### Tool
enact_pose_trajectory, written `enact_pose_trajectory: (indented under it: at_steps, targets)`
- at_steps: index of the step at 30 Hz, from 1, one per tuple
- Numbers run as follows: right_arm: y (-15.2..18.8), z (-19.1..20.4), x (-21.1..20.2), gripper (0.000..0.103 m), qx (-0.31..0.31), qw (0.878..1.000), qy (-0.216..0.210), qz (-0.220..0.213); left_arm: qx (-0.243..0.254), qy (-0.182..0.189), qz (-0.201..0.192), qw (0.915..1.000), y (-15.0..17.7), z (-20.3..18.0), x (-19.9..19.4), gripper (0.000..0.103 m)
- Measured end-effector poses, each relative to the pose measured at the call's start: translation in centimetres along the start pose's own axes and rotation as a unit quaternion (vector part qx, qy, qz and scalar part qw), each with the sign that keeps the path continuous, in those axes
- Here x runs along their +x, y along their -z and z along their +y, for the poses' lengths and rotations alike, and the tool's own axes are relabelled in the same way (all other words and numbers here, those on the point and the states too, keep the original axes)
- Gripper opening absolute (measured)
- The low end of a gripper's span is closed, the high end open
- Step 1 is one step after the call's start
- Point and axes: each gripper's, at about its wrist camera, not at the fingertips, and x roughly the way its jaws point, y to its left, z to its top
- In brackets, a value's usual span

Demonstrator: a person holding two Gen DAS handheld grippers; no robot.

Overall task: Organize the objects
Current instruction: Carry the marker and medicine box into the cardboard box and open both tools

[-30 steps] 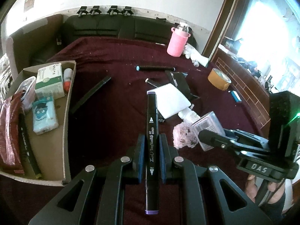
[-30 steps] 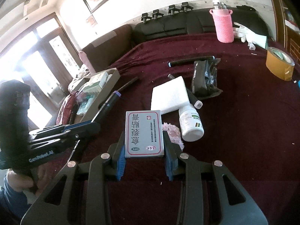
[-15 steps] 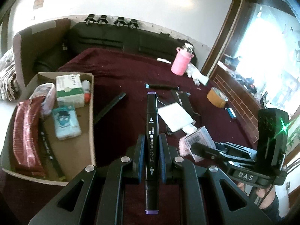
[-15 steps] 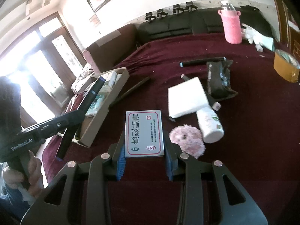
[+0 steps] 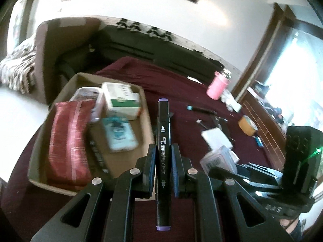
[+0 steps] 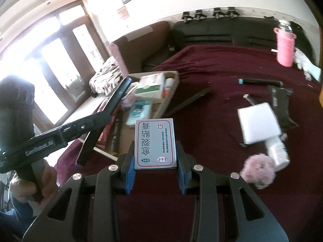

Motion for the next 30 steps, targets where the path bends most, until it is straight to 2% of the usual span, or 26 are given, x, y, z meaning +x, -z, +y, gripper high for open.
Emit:
enact_pose_trajectory:
  at_steps: [8,13,20,30]
  targets:
    - [-1.2,4.1,3.4,0.032,-0.033,0.999,-0.015,0.018,-0.056,-0.024,0.004,0.9981,0.2,5.6,1.2,0.012]
    - [-1.8,5.0,6.1,0.032,-0.035,0.999,-0.011,0.029,-0.078,-0.038,0.01,0.9962,0.2,7.8,2.8,0.012]
    - [-2.2,5.2,10.9,0.032,-0.033,0.998,0.013,0.06,-0.086,-0.045,0.023,0.995,0.0,8.8,4.5,0.012]
    - [-1.8,5.3,13.9,0.033,-0.041,0.996,0.022,0.079,-0.093,-0.043,0.031,0.9943,0.3,9.5,5.2,0.012]
